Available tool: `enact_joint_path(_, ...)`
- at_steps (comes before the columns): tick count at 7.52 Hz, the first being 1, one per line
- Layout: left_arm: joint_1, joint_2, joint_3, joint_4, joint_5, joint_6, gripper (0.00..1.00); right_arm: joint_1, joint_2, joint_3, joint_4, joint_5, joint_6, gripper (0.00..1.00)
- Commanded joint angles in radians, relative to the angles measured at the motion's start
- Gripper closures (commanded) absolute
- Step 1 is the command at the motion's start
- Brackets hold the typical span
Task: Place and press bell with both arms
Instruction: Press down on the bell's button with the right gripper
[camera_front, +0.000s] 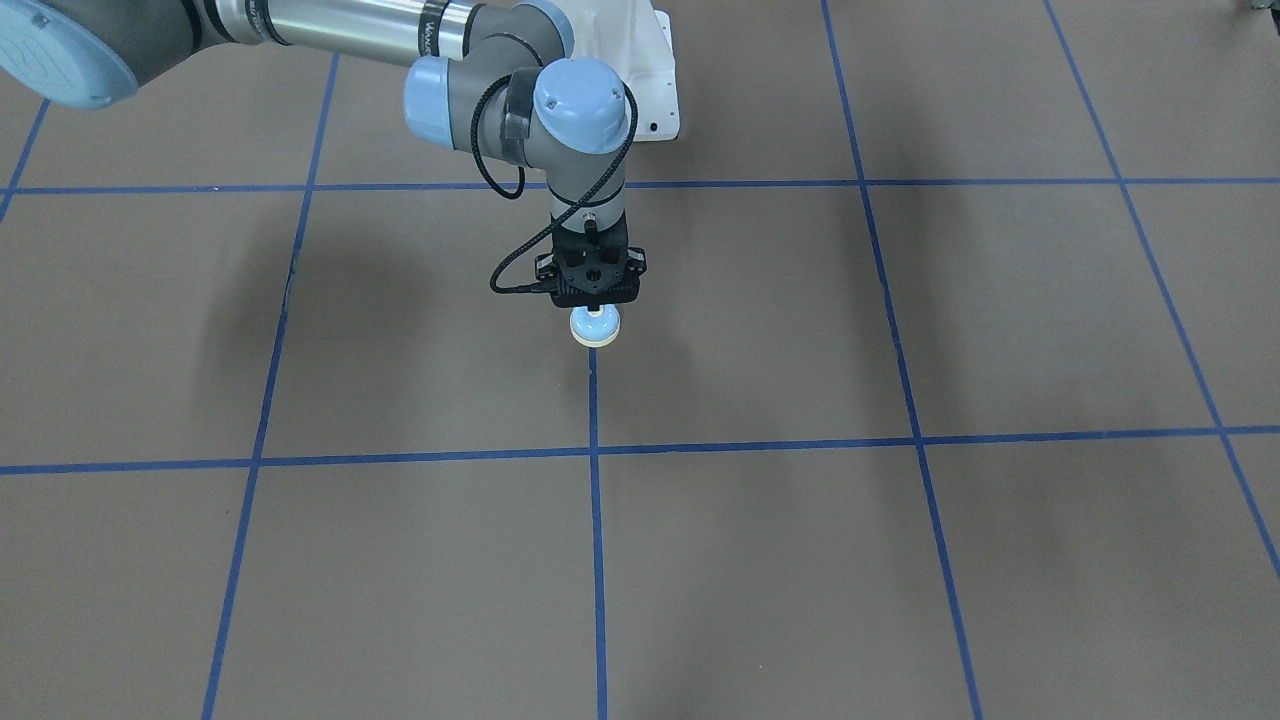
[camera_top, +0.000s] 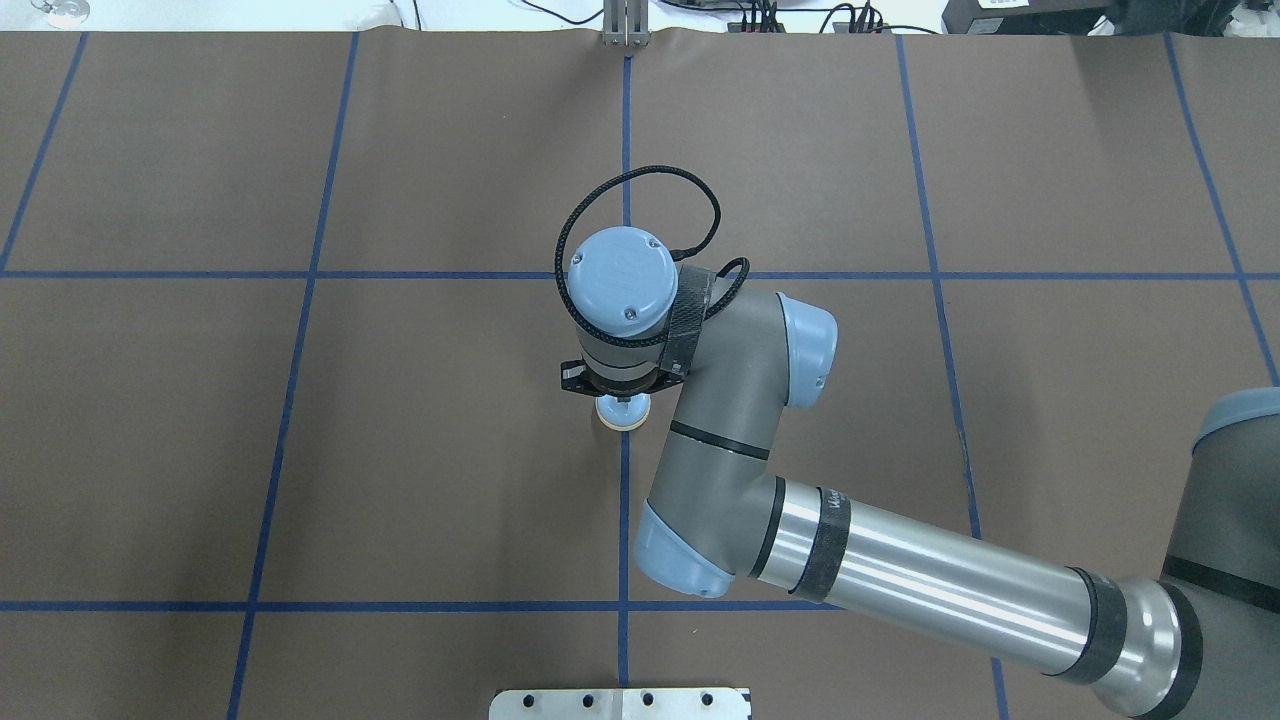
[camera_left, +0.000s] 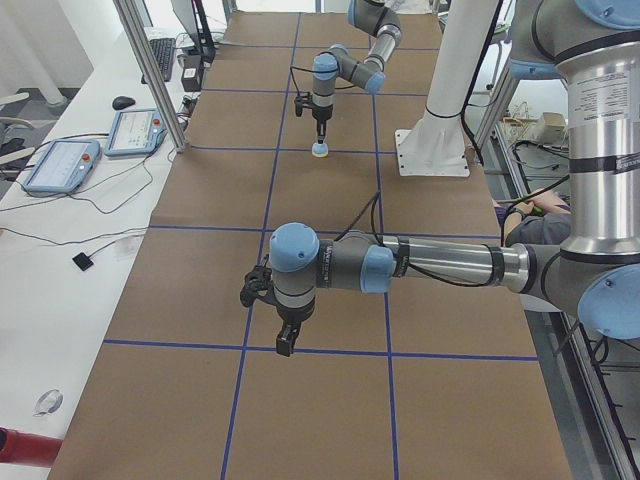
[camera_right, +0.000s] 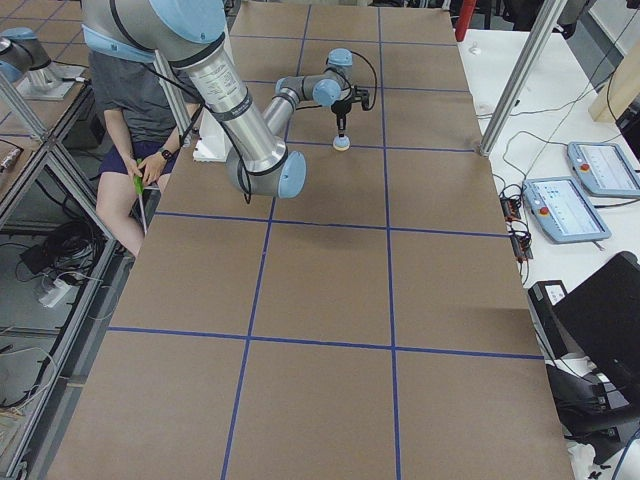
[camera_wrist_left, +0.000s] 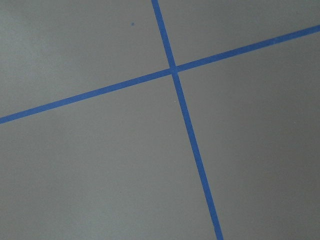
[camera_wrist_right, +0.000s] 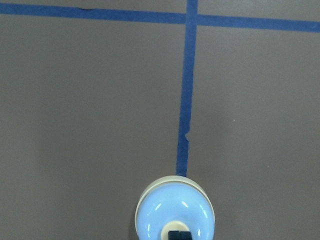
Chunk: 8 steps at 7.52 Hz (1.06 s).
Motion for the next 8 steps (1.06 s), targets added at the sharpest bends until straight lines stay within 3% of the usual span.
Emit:
enact_joint_path(1, 0.000, 0.000, -0.001, 0.001, 0.000, 0.000, 0.00, 0.000, 0.002, -0.005, 0.006, -0.003, 0.001, 1.00)
enact_joint_path(8, 0.000, -0.002, -0.001, 0.000, 0.000, 0.000, 0.00, 0.003, 0.009, 0.032, -0.004, 0.000, 0.000, 1.00)
